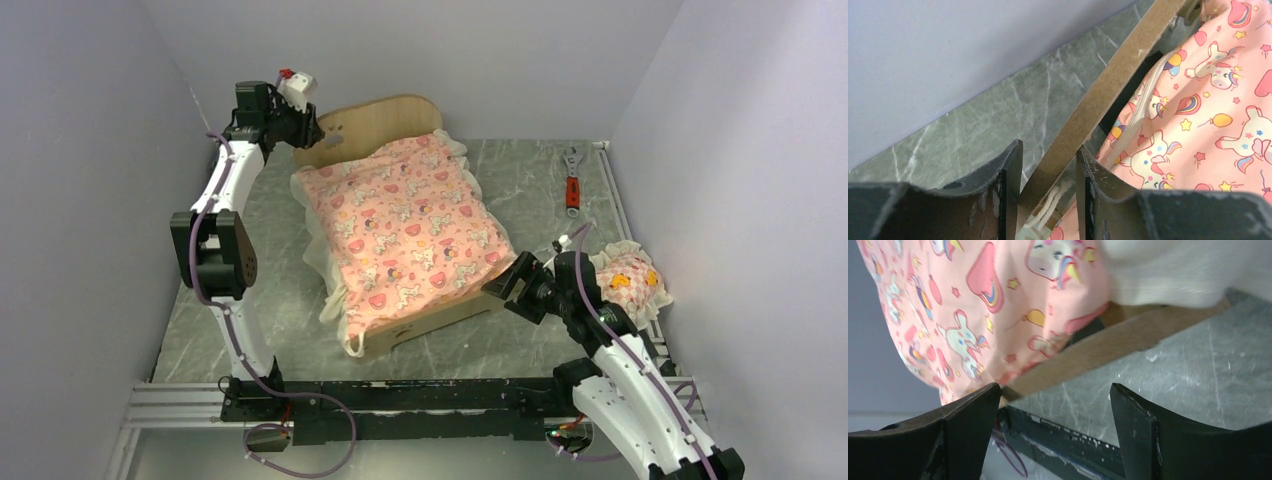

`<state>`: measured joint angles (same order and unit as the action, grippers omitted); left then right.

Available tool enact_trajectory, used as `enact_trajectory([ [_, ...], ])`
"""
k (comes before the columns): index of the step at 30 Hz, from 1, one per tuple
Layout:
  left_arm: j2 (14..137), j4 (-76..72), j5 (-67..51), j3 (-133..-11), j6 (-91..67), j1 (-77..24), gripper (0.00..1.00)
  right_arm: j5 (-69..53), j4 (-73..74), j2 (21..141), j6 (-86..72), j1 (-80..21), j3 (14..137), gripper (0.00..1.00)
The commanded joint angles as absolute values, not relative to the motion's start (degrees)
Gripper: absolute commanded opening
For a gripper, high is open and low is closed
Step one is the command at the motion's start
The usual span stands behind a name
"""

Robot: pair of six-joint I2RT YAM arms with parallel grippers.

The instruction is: Set up the pet bed

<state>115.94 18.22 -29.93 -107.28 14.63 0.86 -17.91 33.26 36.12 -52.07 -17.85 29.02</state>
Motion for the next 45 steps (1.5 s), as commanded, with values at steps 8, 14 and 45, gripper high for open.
enact_trajectory([
  [8,96.1,24.9,-15.5,-96.2,11.5,-0.1,0.20,-7.3,19.8,52.4,-45.2,-17.8,40.2,0.85],
  [14,85.5,30.6,-12.1,-88.5,5.6,-0.1,0.21,-9.5,15.4,66.7,-38.5,-14.9,51.0,0.84],
  [45,68.8,43.6,-14.8,-74.2,-25.2,-11.6,0.29,-2.5,27.8,106.4,-6.0,-4.8,110.4,0.86],
])
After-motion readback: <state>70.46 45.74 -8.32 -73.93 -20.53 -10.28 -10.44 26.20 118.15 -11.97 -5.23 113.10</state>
